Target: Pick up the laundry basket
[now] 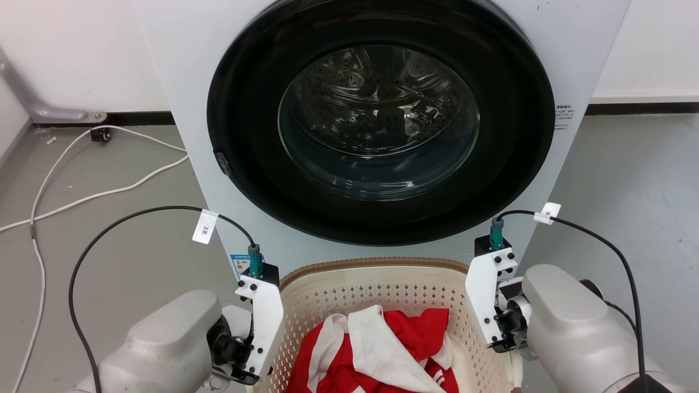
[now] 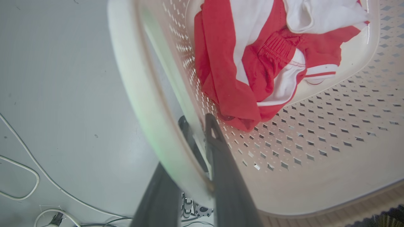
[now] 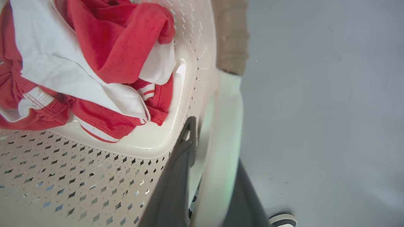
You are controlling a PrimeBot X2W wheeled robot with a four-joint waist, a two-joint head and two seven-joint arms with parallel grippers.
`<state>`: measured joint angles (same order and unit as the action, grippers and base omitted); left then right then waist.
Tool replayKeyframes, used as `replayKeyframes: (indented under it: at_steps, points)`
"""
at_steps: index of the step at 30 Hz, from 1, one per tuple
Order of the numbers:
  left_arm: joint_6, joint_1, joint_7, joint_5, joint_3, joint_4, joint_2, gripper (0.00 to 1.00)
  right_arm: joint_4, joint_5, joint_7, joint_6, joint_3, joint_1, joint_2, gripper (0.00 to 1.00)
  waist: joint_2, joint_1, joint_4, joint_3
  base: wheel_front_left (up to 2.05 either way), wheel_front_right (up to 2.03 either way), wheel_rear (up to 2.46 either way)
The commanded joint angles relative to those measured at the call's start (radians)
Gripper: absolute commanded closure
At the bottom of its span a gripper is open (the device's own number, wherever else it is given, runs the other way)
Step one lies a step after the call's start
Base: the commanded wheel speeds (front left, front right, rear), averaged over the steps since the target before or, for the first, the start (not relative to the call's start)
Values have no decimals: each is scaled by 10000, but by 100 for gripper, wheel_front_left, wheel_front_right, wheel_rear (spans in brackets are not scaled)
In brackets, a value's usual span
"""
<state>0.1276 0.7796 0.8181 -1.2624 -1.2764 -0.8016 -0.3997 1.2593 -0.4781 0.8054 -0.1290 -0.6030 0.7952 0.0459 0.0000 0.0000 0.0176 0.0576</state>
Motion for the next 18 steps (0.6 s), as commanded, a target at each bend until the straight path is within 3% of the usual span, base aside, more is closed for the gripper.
replayKeyframes:
  at_steps: [1, 18]
  points:
    - [37, 95, 100, 115, -76, -9, -100, 100, 11, 31, -74, -32, -98, 159, 87, 100, 0, 0, -6, 1, 0, 0, 0]
    - [37, 131, 90, 82, -81, -123, -141, 100, 58, -321, -132, -32, -318, 167, 85, 100, 0, 0, 16, 25, 0, 0, 0]
